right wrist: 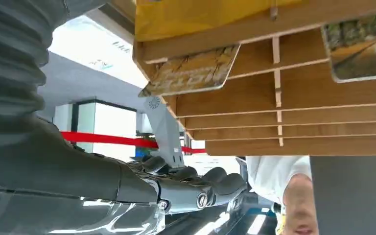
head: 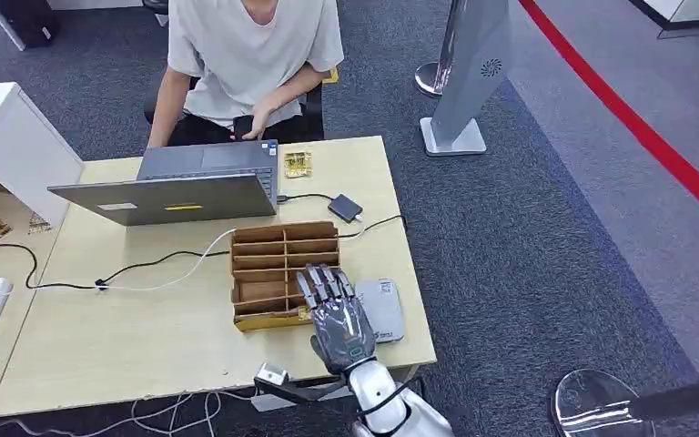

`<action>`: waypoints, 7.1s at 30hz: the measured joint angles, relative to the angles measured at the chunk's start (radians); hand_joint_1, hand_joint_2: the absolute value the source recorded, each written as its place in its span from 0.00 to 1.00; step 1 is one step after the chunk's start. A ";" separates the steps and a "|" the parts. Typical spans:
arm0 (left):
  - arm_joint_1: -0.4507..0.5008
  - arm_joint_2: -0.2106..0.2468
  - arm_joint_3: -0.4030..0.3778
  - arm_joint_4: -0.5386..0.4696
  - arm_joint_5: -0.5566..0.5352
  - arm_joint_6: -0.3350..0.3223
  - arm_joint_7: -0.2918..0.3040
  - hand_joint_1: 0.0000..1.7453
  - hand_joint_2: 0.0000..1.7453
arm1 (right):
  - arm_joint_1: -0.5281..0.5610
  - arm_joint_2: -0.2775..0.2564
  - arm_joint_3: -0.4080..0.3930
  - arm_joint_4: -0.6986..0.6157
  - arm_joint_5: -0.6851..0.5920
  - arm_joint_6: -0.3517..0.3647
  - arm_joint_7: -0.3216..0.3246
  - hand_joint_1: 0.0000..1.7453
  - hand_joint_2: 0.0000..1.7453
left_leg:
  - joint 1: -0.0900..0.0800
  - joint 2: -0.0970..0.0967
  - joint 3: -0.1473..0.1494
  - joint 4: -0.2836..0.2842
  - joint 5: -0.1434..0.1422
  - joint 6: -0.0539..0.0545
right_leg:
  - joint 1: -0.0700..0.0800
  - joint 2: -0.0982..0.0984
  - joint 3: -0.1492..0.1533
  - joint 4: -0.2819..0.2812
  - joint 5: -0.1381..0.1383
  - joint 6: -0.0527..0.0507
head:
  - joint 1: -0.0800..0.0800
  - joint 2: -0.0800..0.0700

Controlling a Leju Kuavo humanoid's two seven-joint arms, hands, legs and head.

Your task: Pass the card to the sensor for recognition and then transmit it.

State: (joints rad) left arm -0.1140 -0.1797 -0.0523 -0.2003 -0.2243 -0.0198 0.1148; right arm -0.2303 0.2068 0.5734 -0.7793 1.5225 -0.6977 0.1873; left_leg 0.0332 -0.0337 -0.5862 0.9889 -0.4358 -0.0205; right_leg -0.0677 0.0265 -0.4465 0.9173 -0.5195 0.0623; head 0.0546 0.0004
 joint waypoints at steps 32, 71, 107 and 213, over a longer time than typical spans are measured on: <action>0.000 -0.010 0.000 0.000 0.000 0.007 0.000 0.00 1.00 | 0.013 0.033 -0.001 0.036 -0.001 0.000 -0.019 0.00 1.00 | 0.000 0.000 0.000 0.000 0.000 0.000 | 0.000 0.000 0.000 0.000 0.000 0.000 | 0.000 0.000; 0.002 -0.010 0.000 0.000 -0.002 0.006 -0.002 0.00 1.00 | 0.002 0.047 -0.134 0.032 -0.006 -0.001 -0.114 1.00 1.00 | 0.000 0.000 0.000 0.000 0.000 0.000 | 0.000 0.000 0.000 0.000 0.000 0.000 | 0.000 0.000; -0.003 0.015 -0.001 0.000 -0.044 -0.002 0.022 0.00 1.00 | -0.364 0.022 -0.177 0.158 -0.132 0.003 -0.176 1.00 1.00 | 0.000 0.000 0.000 0.001 0.001 -0.001 | 0.000 0.001 0.001 0.001 0.001 0.000 | 0.000 0.000; 0.091 0.068 0.091 -0.001 -0.111 0.036 -0.034 0.00 1.00 | 0.197 -0.202 -0.486 0.598 -0.467 0.502 0.057 0.00 1.00 | 0.007 -0.009 -0.005 0.012 -0.011 0.000 | 0.007 -0.009 0.005 0.001 -0.010 0.001 | 0.000 0.000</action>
State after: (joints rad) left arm -0.0225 -0.1118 0.0389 -0.2010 -0.3350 0.0160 0.0813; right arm -0.0331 0.0045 0.0878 -0.1812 1.0556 -0.1957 0.2438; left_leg 0.0400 -0.0429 -0.5914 1.0011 -0.4469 -0.0206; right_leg -0.0610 0.0171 -0.4411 0.9178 -0.5295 0.0635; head 0.0549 0.0004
